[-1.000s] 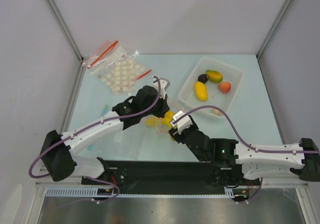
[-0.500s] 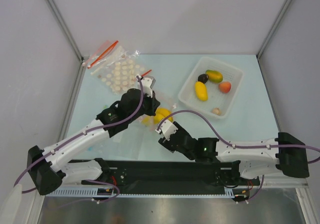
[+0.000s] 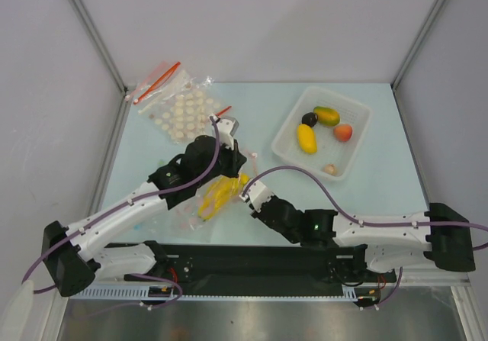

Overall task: Place the food in the zip-top bag and seal the zipper
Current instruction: Adjust the zipper food storage bag at the center of the board.

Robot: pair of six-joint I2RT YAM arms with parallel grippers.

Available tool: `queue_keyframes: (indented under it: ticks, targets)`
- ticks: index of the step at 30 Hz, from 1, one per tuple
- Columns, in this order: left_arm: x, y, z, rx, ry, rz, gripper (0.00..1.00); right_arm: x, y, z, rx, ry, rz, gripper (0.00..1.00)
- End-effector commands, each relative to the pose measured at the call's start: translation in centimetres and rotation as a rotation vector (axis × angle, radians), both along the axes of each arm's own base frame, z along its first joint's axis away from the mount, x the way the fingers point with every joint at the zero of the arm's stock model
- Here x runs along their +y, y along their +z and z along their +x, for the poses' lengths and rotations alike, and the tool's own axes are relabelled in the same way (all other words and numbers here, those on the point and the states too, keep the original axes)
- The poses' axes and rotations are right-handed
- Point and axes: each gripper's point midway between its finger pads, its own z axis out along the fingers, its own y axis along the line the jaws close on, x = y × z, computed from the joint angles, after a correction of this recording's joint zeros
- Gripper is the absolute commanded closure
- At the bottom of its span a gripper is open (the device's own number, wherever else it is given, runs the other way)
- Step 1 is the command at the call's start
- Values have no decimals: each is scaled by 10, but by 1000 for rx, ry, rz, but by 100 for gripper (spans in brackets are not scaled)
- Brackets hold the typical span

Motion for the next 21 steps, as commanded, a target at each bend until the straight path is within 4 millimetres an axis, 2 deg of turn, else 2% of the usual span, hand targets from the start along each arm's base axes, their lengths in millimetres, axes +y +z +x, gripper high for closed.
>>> queue_keyframes:
  ticks: [1, 7, 12, 13, 14, 17, 21]
  targets:
    - [-18, -1, 0, 8, -58, -35, 100, 0, 36, 6, -42, -35, 136, 95]
    - [-30, -6, -6, 41, -117, -45, 100, -8, 43, 10, -52, -61, 175, 98]
    - [-41, -4, -15, 65, -180, -86, 100, -6, 37, 11, -48, -62, 153, 98]
    - [-42, -3, -17, 69, -188, -91, 100, -5, 36, 11, -43, -61, 151, 96]
    - [-41, -2, -17, 65, -187, -94, 100, -4, 35, 11, -39, -57, 146, 85]
    - [-34, -3, -11, 51, -142, -74, 100, 0, 34, 8, -26, -33, 152, 67]
    - [-21, -5, 0, 36, -50, -57, 100, 3, 35, 2, -11, 5, 169, 63]
